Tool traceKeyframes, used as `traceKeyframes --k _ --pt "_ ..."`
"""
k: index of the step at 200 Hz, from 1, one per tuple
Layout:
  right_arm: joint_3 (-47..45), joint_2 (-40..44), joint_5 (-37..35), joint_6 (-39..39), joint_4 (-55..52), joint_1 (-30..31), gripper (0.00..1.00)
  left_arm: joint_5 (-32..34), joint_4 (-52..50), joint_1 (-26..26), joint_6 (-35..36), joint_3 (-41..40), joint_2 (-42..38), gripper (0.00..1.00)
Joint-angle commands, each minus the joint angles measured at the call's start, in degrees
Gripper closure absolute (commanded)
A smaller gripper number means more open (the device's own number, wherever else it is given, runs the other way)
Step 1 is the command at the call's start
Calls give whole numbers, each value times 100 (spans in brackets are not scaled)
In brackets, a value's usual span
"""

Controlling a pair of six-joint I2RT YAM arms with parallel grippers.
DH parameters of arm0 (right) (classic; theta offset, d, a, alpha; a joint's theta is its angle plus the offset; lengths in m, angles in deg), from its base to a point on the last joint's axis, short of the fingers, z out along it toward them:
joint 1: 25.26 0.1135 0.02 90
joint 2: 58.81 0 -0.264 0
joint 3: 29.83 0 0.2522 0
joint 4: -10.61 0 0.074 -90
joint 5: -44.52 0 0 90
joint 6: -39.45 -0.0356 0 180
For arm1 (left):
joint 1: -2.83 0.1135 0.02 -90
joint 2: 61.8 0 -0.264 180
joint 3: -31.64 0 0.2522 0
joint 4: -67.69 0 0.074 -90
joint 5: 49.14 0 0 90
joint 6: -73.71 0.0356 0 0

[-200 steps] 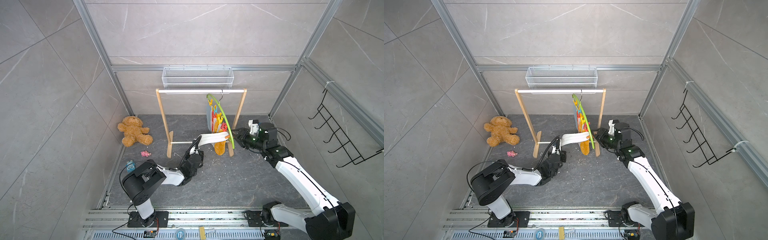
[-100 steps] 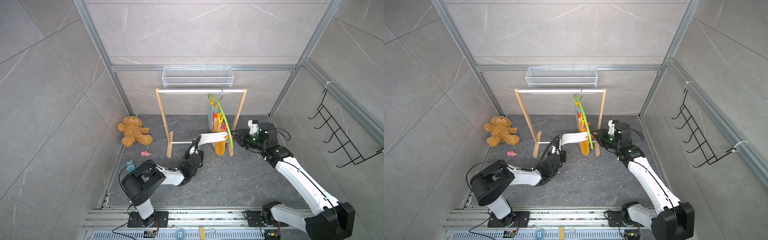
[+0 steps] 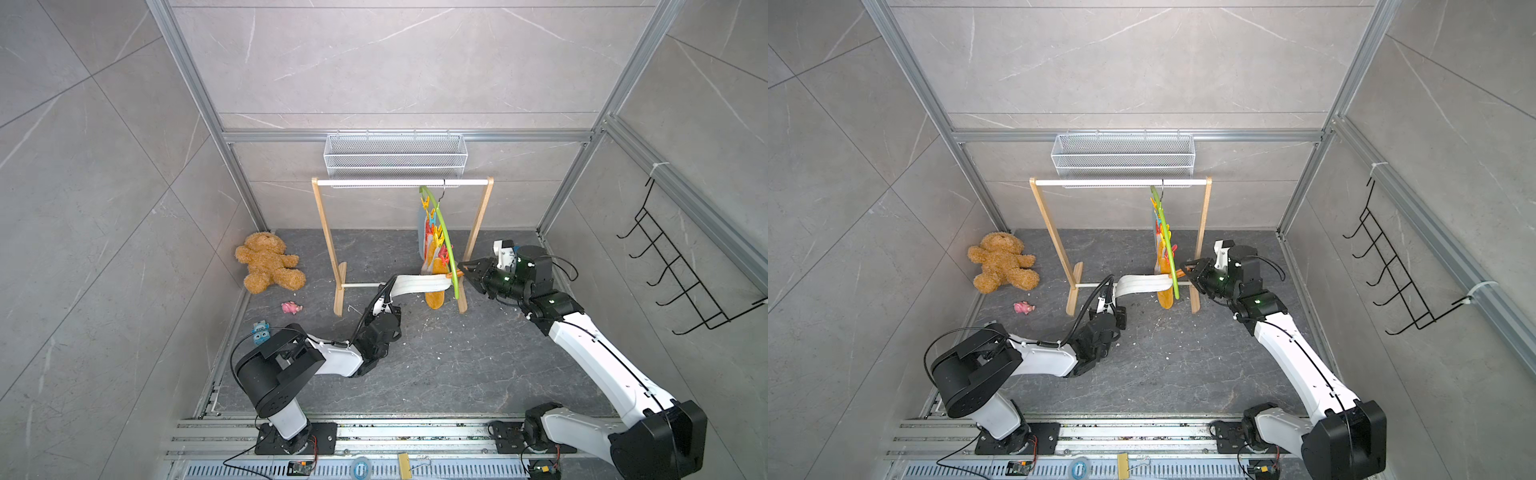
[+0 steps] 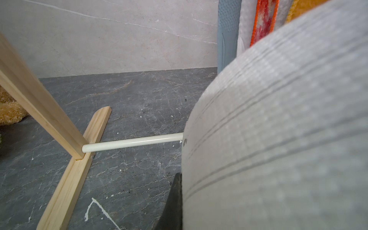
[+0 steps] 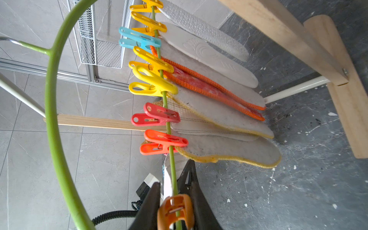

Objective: Take the shoe insoles off the hanger
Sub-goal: Open the clamp at the hanger.

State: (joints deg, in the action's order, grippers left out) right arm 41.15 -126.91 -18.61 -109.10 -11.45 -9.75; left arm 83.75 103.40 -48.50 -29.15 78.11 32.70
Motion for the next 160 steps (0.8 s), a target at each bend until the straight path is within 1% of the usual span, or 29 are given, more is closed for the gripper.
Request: traceKeyframes --k 1,55,114,131,154,160 --pt "-78 -52 128 -60 202 -17 73 348 251 18 -257 -83 -247 100" --pt "-101 -90 203 -113 315 -8 72 534 256 26 -466 -255 -311 100" --pt "-175 -149 229 -144 434 37 66 562 253 32 -468 -333 -375 100" --pt "-184 -161 240 -141 460 53 60 562 230 31 -454 -351 -417 100" --pt "-137 -109 134 -6 302 51 42 500 84 36 -432 -363 -564 100" --pt "-83 -84 44 82 149 50 35 425 -1 42 -432 -366 -632 100"
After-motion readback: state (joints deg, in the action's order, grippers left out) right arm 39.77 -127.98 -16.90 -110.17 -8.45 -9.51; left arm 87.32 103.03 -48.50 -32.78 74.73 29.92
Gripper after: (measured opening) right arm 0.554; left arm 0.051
